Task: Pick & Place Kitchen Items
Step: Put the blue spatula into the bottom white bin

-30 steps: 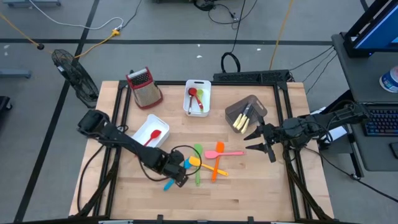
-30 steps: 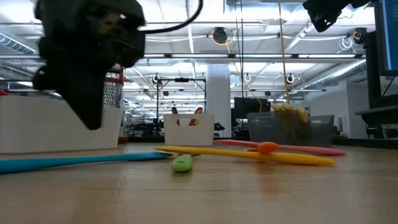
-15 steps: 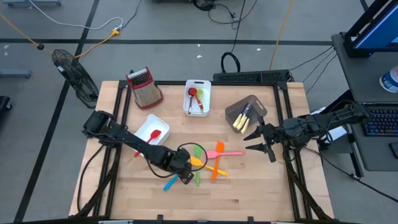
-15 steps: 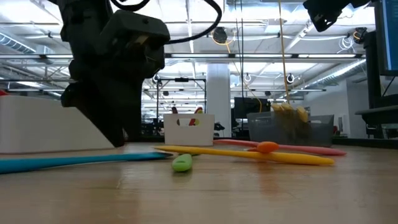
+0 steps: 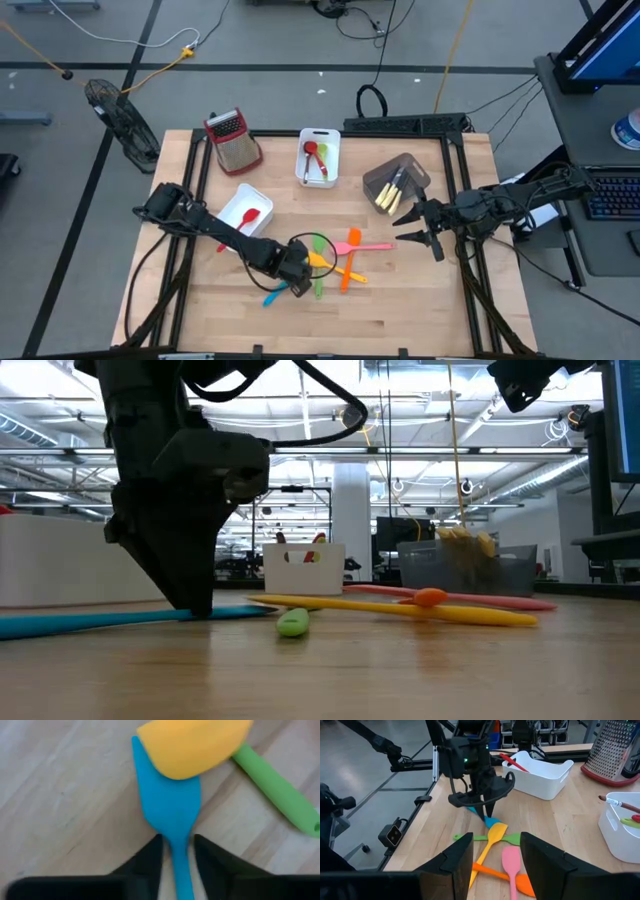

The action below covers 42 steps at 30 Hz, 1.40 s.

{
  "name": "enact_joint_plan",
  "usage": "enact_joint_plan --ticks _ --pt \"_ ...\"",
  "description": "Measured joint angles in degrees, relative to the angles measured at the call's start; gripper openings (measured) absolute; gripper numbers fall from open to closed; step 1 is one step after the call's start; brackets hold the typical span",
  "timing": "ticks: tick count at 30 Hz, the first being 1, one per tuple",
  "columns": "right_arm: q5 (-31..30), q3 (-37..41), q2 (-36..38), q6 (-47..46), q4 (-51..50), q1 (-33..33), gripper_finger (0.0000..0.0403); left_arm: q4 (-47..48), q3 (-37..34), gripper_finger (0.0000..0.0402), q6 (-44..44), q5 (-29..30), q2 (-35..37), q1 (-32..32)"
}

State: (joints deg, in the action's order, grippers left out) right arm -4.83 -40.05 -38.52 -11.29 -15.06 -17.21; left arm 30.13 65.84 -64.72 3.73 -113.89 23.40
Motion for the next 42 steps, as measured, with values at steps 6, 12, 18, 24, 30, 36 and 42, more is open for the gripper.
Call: enact_joint_plan --ticks 6,12,18,24,30,36,42 --pt "0.0 0.0 0.0 0.0 0.2 0.0 0.0155 0.4 0.0 0.0017 -2.1 0.0 0.0 -0.4" --pt "-0.1 0.0 0.0 0.0 0.2 0.0 0.0155 4.4 0.0 0.0007 -3.0 -1.3 0.0 0.0" --pt "-0.1 0.0 0.0 0.0 0.2 0.0 0.0155 6.8 -0.1 0.0004 -4.3 0.5 2.5 1.0" --pt "0.1 0.0 0.0 -0.5 0.2 0.0 0.0155 7.6 -0.1 0.0004 -7.2 0.8 2.0 1.7" --pt "0.1 0.0 0.0 -3.0 0.2 0.0 0.0155 8.4 -0.1 0.0003 -10.9 0.9 2.0 3.2" --pt "0.1 0.0 0.0 -3.0 0.2 0.0 0.0155 10.2 -0.1 0.0003 -14.8 1.3 2.3 4.9" --pt "0.2 0.0 0.0 -3.1 0.2 0.0 0.0155 11.6 -0.1 0.0001 -16.8 -1.2 2.7 5.0"
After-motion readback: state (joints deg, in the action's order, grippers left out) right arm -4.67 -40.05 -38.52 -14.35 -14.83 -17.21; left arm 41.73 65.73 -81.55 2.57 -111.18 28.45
